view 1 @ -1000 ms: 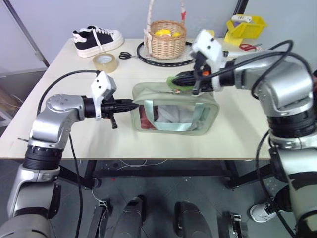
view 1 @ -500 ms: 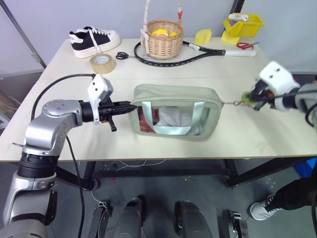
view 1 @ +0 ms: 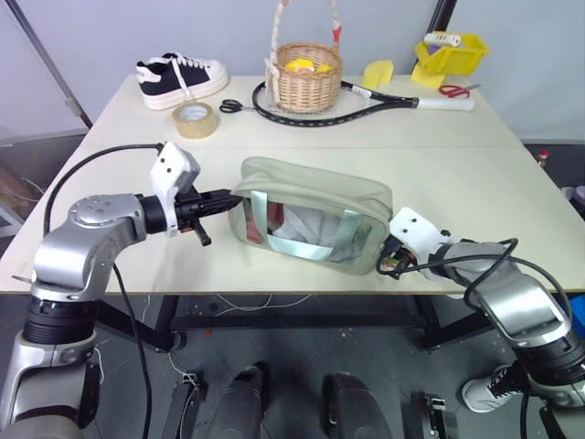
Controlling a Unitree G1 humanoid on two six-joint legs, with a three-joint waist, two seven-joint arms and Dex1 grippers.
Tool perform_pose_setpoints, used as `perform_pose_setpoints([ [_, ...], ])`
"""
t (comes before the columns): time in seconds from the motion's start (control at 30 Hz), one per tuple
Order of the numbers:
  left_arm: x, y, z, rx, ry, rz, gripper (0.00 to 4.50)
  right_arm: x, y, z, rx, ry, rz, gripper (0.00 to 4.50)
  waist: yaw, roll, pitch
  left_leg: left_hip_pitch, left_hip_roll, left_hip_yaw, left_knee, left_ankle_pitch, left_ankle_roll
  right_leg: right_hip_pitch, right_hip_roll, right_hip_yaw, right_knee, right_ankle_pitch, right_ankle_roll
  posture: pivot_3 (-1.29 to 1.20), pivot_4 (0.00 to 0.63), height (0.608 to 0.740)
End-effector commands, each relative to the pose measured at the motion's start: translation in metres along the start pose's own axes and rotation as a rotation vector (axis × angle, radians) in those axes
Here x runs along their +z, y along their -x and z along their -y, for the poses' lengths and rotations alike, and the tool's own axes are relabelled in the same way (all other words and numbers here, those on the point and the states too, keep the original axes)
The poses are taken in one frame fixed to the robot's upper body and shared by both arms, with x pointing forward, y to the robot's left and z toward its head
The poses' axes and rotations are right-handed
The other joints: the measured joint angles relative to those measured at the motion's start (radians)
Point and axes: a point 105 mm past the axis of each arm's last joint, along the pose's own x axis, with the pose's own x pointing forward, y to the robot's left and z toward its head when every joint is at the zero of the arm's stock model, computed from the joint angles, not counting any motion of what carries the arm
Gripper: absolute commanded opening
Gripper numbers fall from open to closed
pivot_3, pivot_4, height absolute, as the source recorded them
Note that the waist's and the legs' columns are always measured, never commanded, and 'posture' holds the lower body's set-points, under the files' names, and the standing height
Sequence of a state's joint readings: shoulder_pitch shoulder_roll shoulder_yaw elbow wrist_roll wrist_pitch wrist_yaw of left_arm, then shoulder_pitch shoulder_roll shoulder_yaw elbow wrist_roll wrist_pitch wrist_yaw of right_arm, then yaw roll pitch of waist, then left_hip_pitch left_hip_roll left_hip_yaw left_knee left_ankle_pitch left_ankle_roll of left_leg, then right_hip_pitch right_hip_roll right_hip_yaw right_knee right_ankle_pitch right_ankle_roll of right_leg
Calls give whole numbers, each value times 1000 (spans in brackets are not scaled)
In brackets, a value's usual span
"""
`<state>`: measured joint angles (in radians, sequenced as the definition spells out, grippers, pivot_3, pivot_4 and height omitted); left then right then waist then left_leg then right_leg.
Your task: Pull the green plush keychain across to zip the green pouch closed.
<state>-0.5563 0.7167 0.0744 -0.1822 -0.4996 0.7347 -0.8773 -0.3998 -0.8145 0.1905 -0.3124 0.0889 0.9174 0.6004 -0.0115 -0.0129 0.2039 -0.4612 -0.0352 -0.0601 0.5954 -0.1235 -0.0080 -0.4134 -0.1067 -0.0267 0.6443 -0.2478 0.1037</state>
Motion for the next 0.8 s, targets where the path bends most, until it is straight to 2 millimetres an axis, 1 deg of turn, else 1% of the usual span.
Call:
perform_pose_setpoints([
  [0.03,15,8,3,12,-37,49,0,4,10,48,-146,-34,0,31,1,0,0,0,0,0,0,0,0,0,-1,0,0,0,0,0,150,724],
  [0.1,16,7,4,12,-34,55,0,17,14,67,-198,-53,37,31,2,0,0,-1,-1,0,0,0,0,-1,-2,0,0,0,0,0,150,724],
  [0.17,17,5,6,6,-31,62,0,28,18,80,-237,-71,74,31,1,0,0,-1,-1,0,0,1,1,-2,-2,1,0,0,0,0,150,724],
  [0.2,17,5,7,0,-35,64,0,31,20,83,-235,-80,86,31,1,0,0,-1,-1,0,-1,1,1,-2,-2,0,0,0,0,0,150,724],
  [0.33,17,5,7,-3,-40,60,0,33,21,73,-175,-67,97,31,2,0,0,-1,-1,0,-1,1,2,-1,-2,-1,0,0,1,0,150,724],
  [0.4,19,5,9,-12,-39,66,0,30,23,67,-133,-107,92,749,2,0,0,-2,-2,1,-1,1,2,-1,-2,0,0,0,1,0,150,724],
  [0.43,19,6,9,-17,-40,66,0,31,26,64,-109,-118,96,999,1,0,0,-2,-2,0,-1,1,2,-1,-2,0,0,0,1,0,150,724],
  [0.47,19,6,10,-19,-40,67,0,32,27,62,-94,-125,99,1539,2,0,0,-1,-2,0,-1,1,2,-1,-2,0,0,0,1,0,150,724],
  [0.5,19,6,10,-23,-41,66,0,36,33,62,-77,-148,118,1987,1,0,0,-2,-2,0,-1,1,2,-1,-2,0,0,0,1,0,150,724],
  [0.57,21,7,11,-33,-46,69,0,44,46,62,-35,-173,165,3100,1,0,0,-1,-2,0,-1,1,2,-2,-2,0,0,0,1,0,150,724],
  [0.6,21,7,11,-35,-47,70,0,47,51,63,-19,-182,182,3498,2,1,0,-1,-2,0,-1,1,2,-2,-2,0,0,0,1,0,150,724],
  [0.63,23,9,11,-50,-27,80,0,50,58,64,4,-185,207,4016,2,1,0,-2,-2,0,-1,1,2,-2,-2,0,0,0,1,0,150,724],
  [0.67,26,12,13,-77,-18,87,751,52,65,65,18,-180,225,4485,3,1,0,-2,-2,0,-1,1,2,-1,-2,0,0,0,1,0,150,724],
  [0.7,28,14,15,-95,-15,92,1136,53,71,67,28,-174,238,4500,2,1,0,-2,-2,0,-1,1,2,-2,-3,0,-1,0,1,0,150,724],
  [0.77,32,19,16,-117,-12,99,2125,56,81,71,39,-170,269,4500,1,1,0,-2,-2,0,-1,0,2,-1,-3,0,-2,0,1,0,150,724],
  [0.8,39,25,16,-136,-10,113,2633,57,87,73,56,-161,288,4500,0,1,0,-2,-2,0,-2,-1,1,-1,-3,0,-2,0,1,0,150,724],
])
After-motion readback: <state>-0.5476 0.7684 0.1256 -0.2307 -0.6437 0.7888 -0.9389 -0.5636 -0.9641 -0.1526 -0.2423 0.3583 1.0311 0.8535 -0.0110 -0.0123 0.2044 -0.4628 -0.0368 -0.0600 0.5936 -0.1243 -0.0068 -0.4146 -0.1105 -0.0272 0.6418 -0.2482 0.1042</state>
